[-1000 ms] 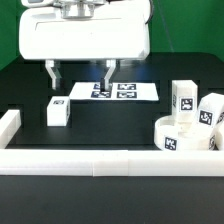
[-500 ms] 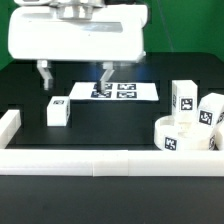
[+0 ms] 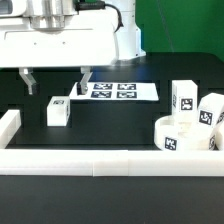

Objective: Assemble stool

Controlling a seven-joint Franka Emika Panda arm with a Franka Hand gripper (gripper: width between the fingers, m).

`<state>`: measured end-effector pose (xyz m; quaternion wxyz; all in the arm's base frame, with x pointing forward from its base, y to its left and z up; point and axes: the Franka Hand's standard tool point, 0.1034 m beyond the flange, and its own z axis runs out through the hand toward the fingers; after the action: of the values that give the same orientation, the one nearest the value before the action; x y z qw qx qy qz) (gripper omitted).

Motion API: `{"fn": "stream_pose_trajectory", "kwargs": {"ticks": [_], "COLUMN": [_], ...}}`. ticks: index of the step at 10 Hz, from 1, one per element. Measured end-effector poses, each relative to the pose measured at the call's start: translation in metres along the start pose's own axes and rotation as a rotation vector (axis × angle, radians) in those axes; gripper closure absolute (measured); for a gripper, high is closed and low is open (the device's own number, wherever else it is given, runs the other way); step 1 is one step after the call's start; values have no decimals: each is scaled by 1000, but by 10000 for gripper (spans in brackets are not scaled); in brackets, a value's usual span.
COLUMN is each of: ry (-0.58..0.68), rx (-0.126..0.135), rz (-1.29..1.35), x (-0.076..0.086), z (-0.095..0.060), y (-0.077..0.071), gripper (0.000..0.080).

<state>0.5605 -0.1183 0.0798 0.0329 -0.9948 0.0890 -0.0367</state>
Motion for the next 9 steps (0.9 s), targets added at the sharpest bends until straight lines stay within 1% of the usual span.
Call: {"fn": "stream_pose_trajectory", "kwargs": {"ticks": [1,2,3,4,5,6,7,8,9], "ry": [-47,-136,-219,-314,-377,-419,-505,-551,-628], "rx": [14,36,27,-22,-73,-72,-58,-54,-45], "rz": [0,8,11,-5,-28,-24,-20,-20,-16], "x": [0,-5,-9,-11,-7,-8,-15,-15,-20], "z": [1,2,4,6,9,12,11,12,13], "y": [-2,-6,-3,9,19,21,18,18,17], "gripper": [150,150,150,150,150,150,150,150,150]}}
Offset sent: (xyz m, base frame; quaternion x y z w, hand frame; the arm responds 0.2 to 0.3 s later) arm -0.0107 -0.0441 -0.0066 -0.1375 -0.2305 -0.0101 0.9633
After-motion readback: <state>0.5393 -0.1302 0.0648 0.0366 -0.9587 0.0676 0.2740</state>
